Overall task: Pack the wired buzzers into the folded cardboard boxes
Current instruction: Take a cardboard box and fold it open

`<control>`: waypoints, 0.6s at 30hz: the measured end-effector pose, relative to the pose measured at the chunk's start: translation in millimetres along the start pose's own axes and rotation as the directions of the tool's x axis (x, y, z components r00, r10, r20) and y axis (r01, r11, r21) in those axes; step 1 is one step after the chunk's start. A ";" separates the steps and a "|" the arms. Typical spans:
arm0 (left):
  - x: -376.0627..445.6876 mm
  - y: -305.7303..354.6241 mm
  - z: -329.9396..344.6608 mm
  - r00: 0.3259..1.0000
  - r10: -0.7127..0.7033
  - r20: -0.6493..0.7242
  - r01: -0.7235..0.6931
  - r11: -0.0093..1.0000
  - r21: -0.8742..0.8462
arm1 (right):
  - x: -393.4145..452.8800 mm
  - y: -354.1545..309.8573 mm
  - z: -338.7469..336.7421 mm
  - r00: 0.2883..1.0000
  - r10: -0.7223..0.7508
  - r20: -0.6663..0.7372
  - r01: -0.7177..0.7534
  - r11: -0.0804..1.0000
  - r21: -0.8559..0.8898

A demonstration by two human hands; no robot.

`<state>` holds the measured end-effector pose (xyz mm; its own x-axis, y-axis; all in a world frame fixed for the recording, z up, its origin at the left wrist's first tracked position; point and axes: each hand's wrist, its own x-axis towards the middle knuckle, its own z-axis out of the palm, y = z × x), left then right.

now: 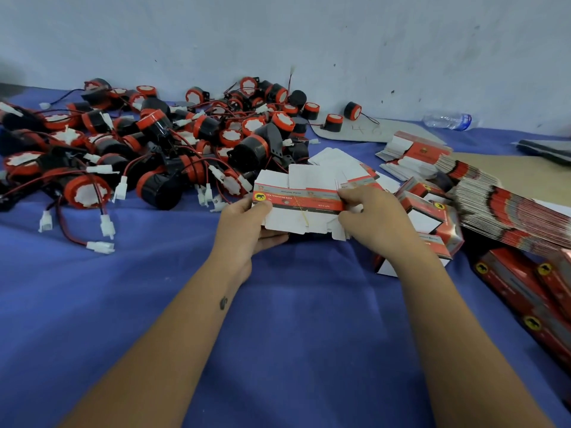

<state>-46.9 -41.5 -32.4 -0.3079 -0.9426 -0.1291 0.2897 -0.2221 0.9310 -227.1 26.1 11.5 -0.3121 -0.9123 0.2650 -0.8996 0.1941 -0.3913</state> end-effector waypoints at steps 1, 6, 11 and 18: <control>-0.5 -0.9 2.0 1.000 -0.005 0.008 0.005 1.000 0.017 | -0.4 -0.2 0.0 1.000 0.003 0.013 -0.003 1.000 0.000; -0.7 3.1 1.6 0.998 -0.059 0.023 0.058 0.998 0.036 | -2.1 0.7 1.0 1.000 -0.007 -0.008 0.007 0.996 0.086; 5.3 12.0 3.5 0.994 -0.111 -0.010 0.108 0.985 -0.137 | 0.6 8.0 -5.0 0.972 0.000 0.236 -0.067 0.958 0.279; 18.4 29.0 22.6 0.991 -0.116 -0.062 0.075 0.888 -0.453 | 10.2 -0.7 0.8 0.982 0.026 0.189 -0.061 0.982 0.181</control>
<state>-64.6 -59.7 -0.1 -0.2825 -0.9242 -0.2570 0.6446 -0.3813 0.6626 -229.4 16.3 13.7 -0.2717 -0.9588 0.0832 -0.8088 0.1806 -0.5597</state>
